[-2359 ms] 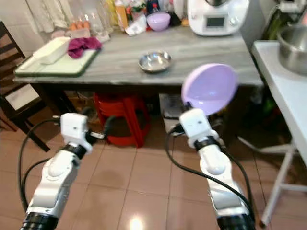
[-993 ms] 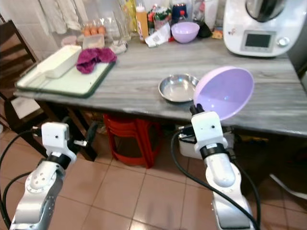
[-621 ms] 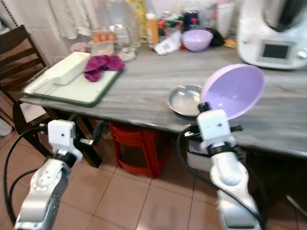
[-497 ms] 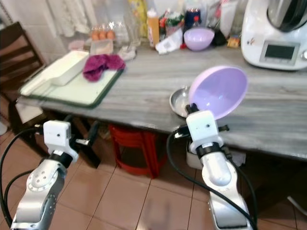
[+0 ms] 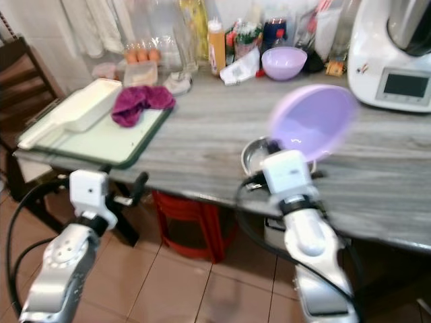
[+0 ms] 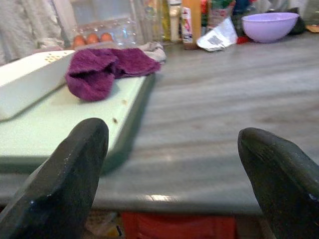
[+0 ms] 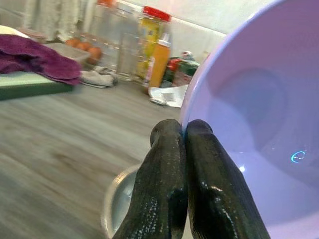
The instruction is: Setting the table
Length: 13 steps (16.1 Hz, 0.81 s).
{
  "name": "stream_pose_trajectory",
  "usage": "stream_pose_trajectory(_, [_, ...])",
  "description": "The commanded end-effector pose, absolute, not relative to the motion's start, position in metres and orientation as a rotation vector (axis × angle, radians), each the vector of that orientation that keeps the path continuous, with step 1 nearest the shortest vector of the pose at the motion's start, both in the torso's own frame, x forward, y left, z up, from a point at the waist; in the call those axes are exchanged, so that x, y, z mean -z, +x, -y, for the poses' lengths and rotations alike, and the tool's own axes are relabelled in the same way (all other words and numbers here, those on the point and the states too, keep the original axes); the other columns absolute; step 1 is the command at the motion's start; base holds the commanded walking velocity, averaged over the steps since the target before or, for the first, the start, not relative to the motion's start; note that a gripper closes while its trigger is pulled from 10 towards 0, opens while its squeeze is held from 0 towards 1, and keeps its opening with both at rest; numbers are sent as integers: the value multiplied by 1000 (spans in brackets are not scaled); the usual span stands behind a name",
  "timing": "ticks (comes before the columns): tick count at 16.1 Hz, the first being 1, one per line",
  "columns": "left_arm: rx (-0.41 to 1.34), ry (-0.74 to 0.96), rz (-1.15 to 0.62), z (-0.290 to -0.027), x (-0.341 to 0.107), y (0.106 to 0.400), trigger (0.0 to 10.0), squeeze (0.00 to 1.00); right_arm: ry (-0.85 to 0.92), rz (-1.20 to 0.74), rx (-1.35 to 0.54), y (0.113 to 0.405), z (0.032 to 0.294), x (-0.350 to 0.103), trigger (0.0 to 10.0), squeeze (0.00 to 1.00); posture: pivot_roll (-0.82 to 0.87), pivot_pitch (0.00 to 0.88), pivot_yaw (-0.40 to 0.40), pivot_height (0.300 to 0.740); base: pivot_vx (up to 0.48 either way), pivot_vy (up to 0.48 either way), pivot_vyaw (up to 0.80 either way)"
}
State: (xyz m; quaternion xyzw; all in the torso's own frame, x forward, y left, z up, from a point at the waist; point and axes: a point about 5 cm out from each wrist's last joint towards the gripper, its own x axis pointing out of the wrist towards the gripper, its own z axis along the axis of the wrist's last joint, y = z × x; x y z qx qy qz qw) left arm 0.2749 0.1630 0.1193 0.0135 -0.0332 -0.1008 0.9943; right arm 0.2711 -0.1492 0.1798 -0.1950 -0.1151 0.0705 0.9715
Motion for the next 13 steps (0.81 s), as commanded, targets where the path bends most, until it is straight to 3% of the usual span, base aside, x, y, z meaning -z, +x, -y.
stream_pose_trajectory(1, [216,31,67,-162,-120,275,10000,0,-401,263,-135,271,153,-187,10000,0,-171,96,95,740,307,0,0])
stream_pose_trajectory(6, [218,30,63,-161,-119,275,10000,0,-413,259,-147,274,153,-186,10000,0,-172,95,92,740,313,0,0])
stream_pose_trajectory(13, [380,105,102,-158,-121,264,10000,0,-453,236,-224,279,147,-185,10000,0,-169,100,77,740,0,0,0])
